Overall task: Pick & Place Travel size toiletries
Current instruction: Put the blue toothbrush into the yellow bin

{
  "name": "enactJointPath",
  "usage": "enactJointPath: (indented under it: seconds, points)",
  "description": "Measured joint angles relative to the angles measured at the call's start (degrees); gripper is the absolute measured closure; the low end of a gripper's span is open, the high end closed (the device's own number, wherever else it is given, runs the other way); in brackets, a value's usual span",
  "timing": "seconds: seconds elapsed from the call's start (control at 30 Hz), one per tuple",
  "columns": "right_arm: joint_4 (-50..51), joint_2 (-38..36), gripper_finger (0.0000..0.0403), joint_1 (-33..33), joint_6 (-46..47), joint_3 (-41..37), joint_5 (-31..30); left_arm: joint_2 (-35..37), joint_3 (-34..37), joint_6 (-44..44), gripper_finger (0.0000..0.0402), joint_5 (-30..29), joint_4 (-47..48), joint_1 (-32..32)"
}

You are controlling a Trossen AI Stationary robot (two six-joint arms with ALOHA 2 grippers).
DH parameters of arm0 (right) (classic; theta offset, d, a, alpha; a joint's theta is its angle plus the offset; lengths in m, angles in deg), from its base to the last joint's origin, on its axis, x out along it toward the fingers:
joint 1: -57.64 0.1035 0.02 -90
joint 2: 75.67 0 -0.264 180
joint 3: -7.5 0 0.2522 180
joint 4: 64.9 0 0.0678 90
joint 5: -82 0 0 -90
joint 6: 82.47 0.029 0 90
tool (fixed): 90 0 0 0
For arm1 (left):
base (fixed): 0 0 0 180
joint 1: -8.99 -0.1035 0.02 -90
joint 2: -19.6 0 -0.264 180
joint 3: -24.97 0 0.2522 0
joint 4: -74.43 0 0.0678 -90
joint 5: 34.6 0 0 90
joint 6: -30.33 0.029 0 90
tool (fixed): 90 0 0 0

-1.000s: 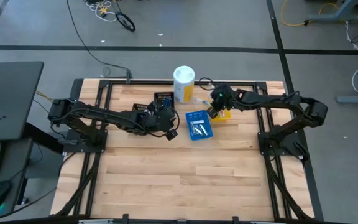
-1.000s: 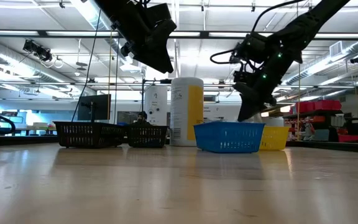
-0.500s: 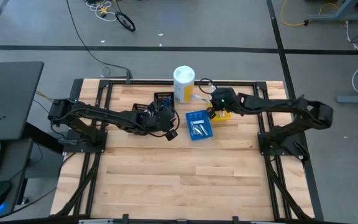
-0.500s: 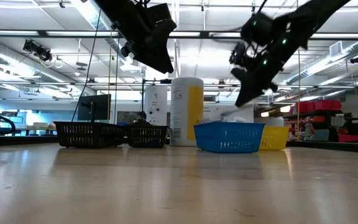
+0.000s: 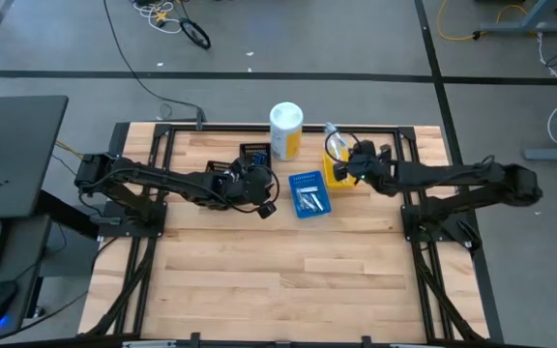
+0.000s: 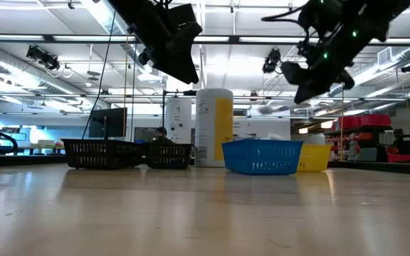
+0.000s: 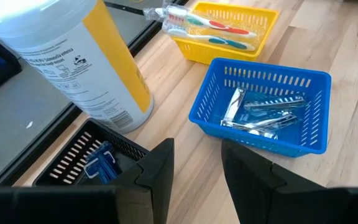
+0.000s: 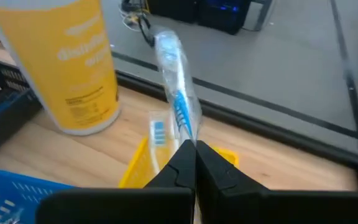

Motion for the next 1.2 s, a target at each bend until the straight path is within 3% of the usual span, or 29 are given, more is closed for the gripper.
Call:
enactJointPath:
  seconds: [0.2, 0.4, 0.63, 0.9, 1.2]
  points:
    - [-15.6, 2.5, 0.0402, -0.5, 0.7, -9.2, -0.8, 0.0, 0.0, -0.3, 0.0261, 0.2, 0.0, 0.0]
    - [-19.1, 3.5, 0.0403, -1.4, 3.4, -13.8, -2.9, 0.0, 0.0, -1.4, 0.0261, 0.2, 0.0, 0.0]
    - [-24.9, 3.5, 0.0403, -3.6, 3.7, -16.6, 5.8, 0.0, 0.0, -2.6, 0.0261, 0.1, 0.0, 0.0]
    - [-23.5, 3.5, 0.04, -3.6, 3.3, -17.1, 10.6, 0.0, 0.0, -2.6, 0.0261, 0.2, 0.0, 0.0]
    - [-20.8, 3.5, 0.0379, -3.7, 3.1, -17.1, 10.7, 0.0, 0.0, -2.6, 0.0261, 0.2, 0.0, 0.0]
